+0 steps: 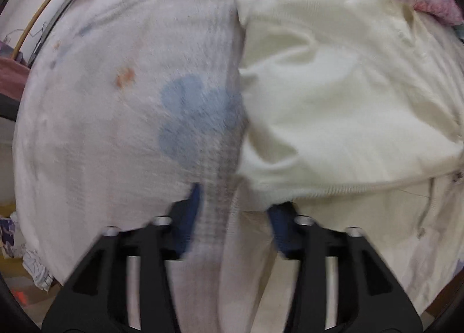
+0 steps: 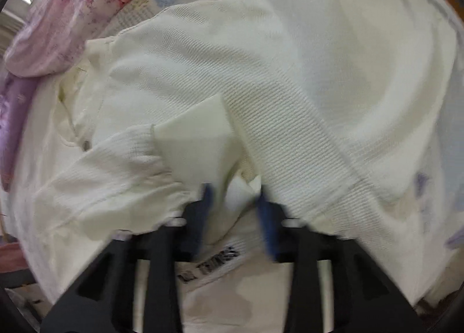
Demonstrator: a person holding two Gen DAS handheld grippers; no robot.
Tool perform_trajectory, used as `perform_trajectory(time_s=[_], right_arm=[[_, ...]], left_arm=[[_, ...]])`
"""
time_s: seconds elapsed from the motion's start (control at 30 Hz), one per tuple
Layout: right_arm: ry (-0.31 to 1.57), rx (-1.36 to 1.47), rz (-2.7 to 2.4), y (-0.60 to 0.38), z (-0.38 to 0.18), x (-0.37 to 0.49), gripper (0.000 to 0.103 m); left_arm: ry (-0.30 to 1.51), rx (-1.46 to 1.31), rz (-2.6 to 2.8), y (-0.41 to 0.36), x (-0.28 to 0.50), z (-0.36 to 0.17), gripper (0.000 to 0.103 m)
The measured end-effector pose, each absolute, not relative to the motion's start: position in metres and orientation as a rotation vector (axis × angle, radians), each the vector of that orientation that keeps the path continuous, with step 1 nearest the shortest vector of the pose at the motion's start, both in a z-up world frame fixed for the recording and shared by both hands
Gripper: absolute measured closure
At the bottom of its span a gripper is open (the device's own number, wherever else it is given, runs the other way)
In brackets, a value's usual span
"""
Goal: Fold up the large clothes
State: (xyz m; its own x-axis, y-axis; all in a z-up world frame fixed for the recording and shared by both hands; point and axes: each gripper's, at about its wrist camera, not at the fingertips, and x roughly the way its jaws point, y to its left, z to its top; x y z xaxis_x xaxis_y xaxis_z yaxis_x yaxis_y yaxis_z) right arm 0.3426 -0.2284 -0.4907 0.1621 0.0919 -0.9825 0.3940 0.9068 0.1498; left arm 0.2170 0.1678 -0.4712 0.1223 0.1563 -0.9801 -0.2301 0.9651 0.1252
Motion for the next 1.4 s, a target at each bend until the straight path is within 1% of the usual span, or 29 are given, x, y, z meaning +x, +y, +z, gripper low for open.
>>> perform_trajectory(time_s=[0.03, 0.07, 0.13, 0.23, 0.33, 0.43, 0.47, 0.57, 0.63, 0.7, 0.8, 0.9, 0.93, 0.97, 1.0, 1.03, 1.07, 1.1, 1.13, 1.23, 1.3, 1.33, 1.37, 1.4], right_arm=[[1.384, 0.431, -0.213, -0.232, -0.484, 0.346, 0.052], [1.37, 0.456, -0.192, -0.235, -0.48, 0.349, 0.051], [1.364, 0.489, -0.155, -0.239, -0.476, 0.36, 0.042], [1.363, 0.51, -0.118, -0.24, -0.479, 0.38, 0.039], [1.457, 0.455, -0.143, -0.233, -0.5, 0.396, 0.039], [1.479, 0.416, -0.134, -0.229, -0.507, 0.397, 0.039], [1.479, 0.403, -0.13, -0.227, -0.507, 0.396, 0.039], [1.494, 0.413, -0.131, -0.224, -0.507, 0.397, 0.039], [1.495, 0.449, -0.12, -0.226, -0.507, 0.397, 0.039], [1.501, 0.456, -0.118, -0.226, -0.509, 0.396, 0.039], [1.496, 0.42, -0.134, -0.223, -0.509, 0.393, 0.039], [1.5, 0.405, -0.147, -0.22, -0.509, 0.392, 0.039], [1.502, 0.404, -0.149, -0.219, -0.509, 0.392, 0.039], [1.505, 0.4, -0.151, -0.218, -0.51, 0.392, 0.039], [1.506, 0.398, -0.152, -0.216, -0.51, 0.392, 0.042], [1.495, 0.374, -0.155, -0.213, -0.509, 0.393, 0.058], [1.475, 0.348, -0.151, -0.207, -0.508, 0.397, 0.072], [1.443, 0.334, -0.136, -0.205, -0.503, 0.397, 0.088], [1.43, 0.332, -0.133, -0.204, -0.498, 0.396, 0.092], [1.382, 0.307, -0.127, -0.205, -0.486, 0.396, 0.093], [1.395, 0.301, -0.147, -0.21, -0.494, 0.396, 0.093], [1.404, 0.313, -0.161, -0.212, -0.5, 0.397, 0.093], [1.418, 0.323, -0.163, -0.213, -0.508, 0.397, 0.093], [1.42, 0.31, -0.162, -0.21, -0.509, 0.399, 0.092]], left_arm=[[1.409, -0.094, 0.239, 0.172, 0.219, -0.458, 0.045], [1.387, -0.153, 0.186, 0.178, 0.222, -0.444, 0.042], [1.364, -0.228, 0.151, 0.192, 0.233, -0.429, 0.031], [1.379, -0.3, 0.081, 0.205, 0.267, -0.427, 0.031], [1.483, -0.344, -0.072, 0.201, 0.296, -0.429, 0.034], [1.531, -0.241, -0.142, 0.188, 0.292, -0.415, 0.034], [1.538, -0.259, -0.167, 0.19, 0.287, -0.412, 0.034], [1.516, -0.32, -0.15, 0.199, 0.271, -0.394, 0.034], [1.461, -0.326, -0.092, 0.209, 0.279, -0.384, 0.034], [1.39, -0.352, -0.064, 0.219, 0.293, -0.385, 0.032], [1.321, -0.42, -0.024, 0.238, 0.338, -0.407, 0.032], [1.334, -0.458, -0.01, 0.25, 0.386, -0.452, 0.033], [1.364, -0.448, 0.022, 0.252, 0.401, -0.475, 0.04], [1.417, -0.455, 0.038, 0.252, 0.41, -0.497, 0.063], [1.468, -0.467, 0.05, 0.255, 0.416, -0.517, 0.068], [1.451, -0.473, 0.054, 0.258, 0.418, -0.523, 0.072], [1.431, -0.447, 0.052, 0.257, 0.418, -0.518, 0.089], [1.411, -0.403, 0.057, 0.255, 0.418, -0.509, 0.094], [1.378, -0.357, 0.075, 0.253, 0.416, -0.496, 0.095], [1.313, -0.307, 0.091, 0.25, 0.419, -0.473, 0.095], [1.321, -0.269, 0.089, 0.246, 0.427, -0.479, 0.095], [1.336, -0.27, 0.096, 0.245, 0.432, -0.491, 0.094], [1.356, -0.271, 0.105, 0.245, 0.432, -0.503, 0.089], [1.37, -0.249, 0.118, 0.243, 0.432, -0.507, 0.088]])
